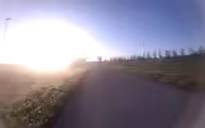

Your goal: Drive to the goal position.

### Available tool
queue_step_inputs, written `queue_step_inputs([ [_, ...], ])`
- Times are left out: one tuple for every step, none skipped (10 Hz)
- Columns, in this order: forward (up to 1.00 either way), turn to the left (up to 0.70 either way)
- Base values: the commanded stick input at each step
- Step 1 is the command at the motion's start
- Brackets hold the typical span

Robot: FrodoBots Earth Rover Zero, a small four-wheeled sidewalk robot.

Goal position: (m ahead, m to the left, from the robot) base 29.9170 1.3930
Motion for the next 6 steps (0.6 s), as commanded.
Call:
queue_step_inputs([
  [1.00, 0.00],
  [1.00, 0.00],
  [1.00, 0.00],
  [1.00, 0.00],
  [1.00, 0.00],
  [1.00, 0.00],
])
